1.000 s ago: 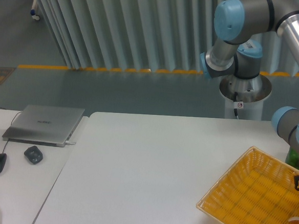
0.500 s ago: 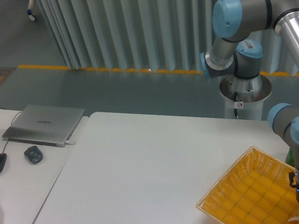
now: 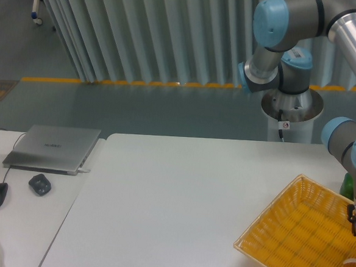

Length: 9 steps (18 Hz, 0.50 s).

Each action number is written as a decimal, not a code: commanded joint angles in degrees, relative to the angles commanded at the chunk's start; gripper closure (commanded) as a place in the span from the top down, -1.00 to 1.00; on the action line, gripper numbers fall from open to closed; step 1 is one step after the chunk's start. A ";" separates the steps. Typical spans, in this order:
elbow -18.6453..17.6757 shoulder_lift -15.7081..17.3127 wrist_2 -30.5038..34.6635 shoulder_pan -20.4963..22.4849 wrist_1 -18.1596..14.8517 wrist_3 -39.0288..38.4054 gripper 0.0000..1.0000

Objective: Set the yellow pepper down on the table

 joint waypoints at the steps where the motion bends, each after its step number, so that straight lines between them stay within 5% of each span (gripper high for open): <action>1: -0.17 -0.79 0.17 0.00 0.09 -0.09 1.00; 9: 1.49 -3.43 0.09 0.00 0.35 -0.97 1.00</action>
